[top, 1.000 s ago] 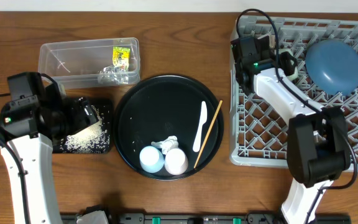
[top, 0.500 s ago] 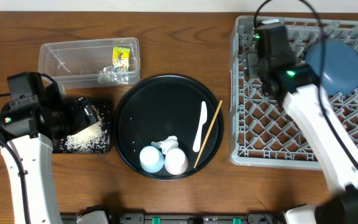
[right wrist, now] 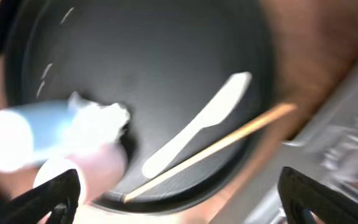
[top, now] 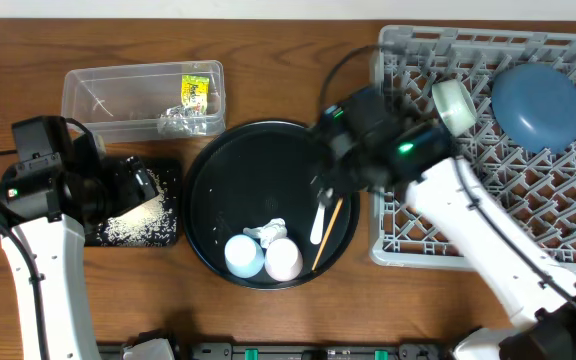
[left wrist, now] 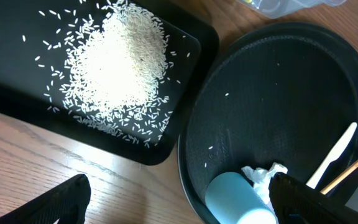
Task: Sort waste into correct bins and load items into the dishwasher rack
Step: 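Reach the right gripper to the pink cup and grasp it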
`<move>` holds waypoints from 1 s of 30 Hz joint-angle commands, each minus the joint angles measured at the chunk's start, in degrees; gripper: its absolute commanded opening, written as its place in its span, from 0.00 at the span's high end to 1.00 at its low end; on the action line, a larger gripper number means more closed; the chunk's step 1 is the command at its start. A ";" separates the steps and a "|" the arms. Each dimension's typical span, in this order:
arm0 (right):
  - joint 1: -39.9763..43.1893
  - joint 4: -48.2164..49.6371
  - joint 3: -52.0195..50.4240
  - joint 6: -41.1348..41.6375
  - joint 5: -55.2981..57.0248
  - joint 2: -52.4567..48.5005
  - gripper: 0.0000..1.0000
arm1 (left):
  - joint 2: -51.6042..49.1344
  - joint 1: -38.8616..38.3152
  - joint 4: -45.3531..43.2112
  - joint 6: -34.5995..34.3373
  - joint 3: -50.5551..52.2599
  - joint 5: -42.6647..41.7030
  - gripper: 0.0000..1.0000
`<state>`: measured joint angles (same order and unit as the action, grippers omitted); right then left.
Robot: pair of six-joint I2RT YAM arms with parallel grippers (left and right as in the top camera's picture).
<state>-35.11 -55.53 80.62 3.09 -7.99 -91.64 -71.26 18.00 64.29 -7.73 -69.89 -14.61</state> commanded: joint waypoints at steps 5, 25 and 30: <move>-10.45 -2.67 -0.15 -9.22 -1.95 -3.08 0.01 | -0.22 0.31 0.20 -0.55 -0.46 0.11 0.07; -23.04 -2.99 -0.17 -8.90 -2.51 -18.03 0.04 | -0.22 0.31 0.39 -0.55 -0.46 0.11 0.07; -22.91 -2.32 -0.17 -7.39 1.62 -19.12 0.09 | -0.22 0.31 0.61 -0.55 -0.46 0.11 0.07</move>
<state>-57.78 -57.98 80.58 -5.08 -8.88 -110.37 -71.26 18.00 64.53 -7.73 -69.89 -14.63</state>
